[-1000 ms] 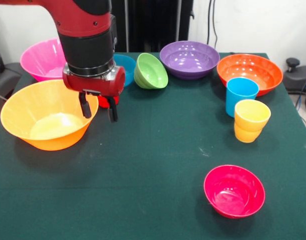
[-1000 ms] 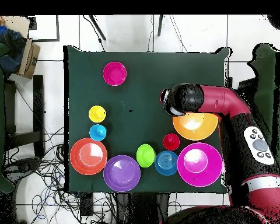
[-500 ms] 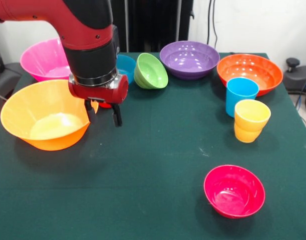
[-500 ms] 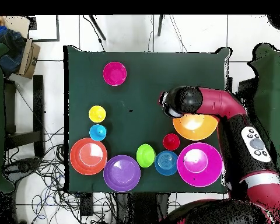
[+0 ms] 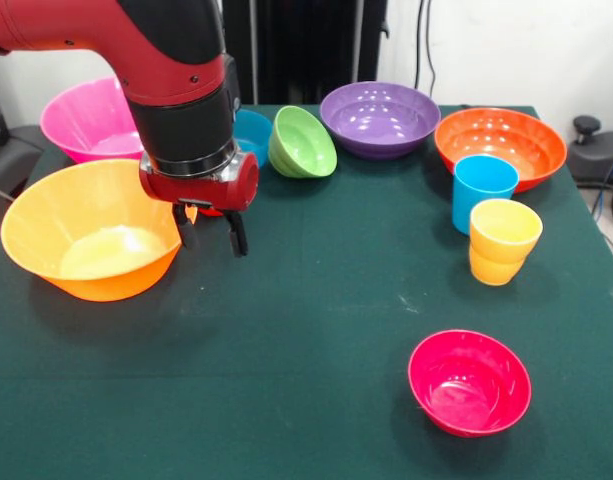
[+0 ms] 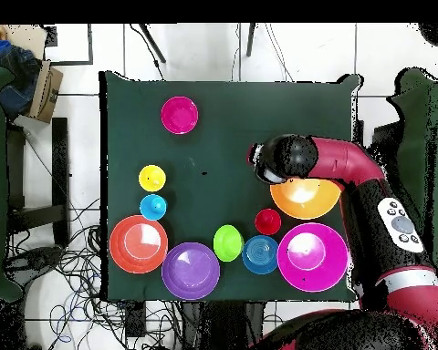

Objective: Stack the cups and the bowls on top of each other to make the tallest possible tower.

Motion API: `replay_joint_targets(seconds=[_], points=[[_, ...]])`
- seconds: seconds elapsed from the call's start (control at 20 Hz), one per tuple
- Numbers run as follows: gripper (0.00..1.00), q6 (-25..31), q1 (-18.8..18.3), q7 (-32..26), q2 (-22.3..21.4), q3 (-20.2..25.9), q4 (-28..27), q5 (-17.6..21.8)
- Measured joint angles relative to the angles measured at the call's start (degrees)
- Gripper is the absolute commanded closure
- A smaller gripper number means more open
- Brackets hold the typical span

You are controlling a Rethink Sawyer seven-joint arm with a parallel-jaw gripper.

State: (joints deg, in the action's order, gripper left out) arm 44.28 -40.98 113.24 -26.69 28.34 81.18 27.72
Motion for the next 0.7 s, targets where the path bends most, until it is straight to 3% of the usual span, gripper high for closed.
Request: replay_joint_targets(seconds=[0.7], points=[[0.00, 0.01, -0.92, 0.00, -3.08, 0.58, 3.56, 0.00]])
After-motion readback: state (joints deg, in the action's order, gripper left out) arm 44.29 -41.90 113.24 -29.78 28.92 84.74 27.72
